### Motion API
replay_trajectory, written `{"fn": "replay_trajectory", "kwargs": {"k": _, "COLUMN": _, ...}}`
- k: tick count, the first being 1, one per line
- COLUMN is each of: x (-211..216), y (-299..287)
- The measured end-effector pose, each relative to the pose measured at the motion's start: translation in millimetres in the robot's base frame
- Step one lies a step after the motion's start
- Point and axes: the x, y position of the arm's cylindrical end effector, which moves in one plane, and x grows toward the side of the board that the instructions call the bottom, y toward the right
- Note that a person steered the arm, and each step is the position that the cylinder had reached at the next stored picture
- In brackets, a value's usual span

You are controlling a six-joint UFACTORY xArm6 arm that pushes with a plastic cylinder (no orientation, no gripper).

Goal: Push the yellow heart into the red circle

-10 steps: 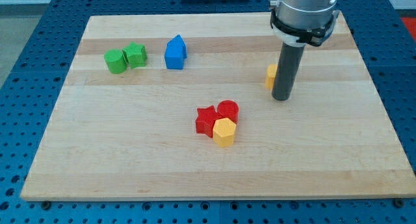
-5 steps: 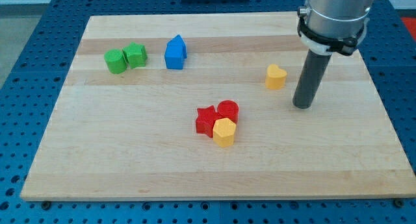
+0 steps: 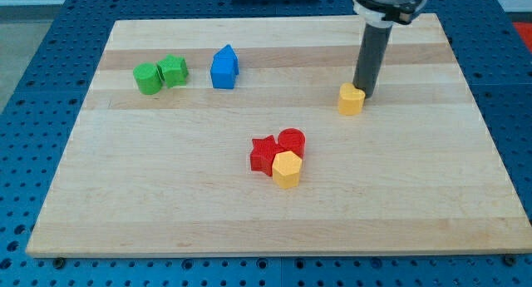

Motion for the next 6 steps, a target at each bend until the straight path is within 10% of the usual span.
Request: {"fn": "replay_trajectory", "kwargs": {"k": 6, "x": 47.6, "y": -48.3}}
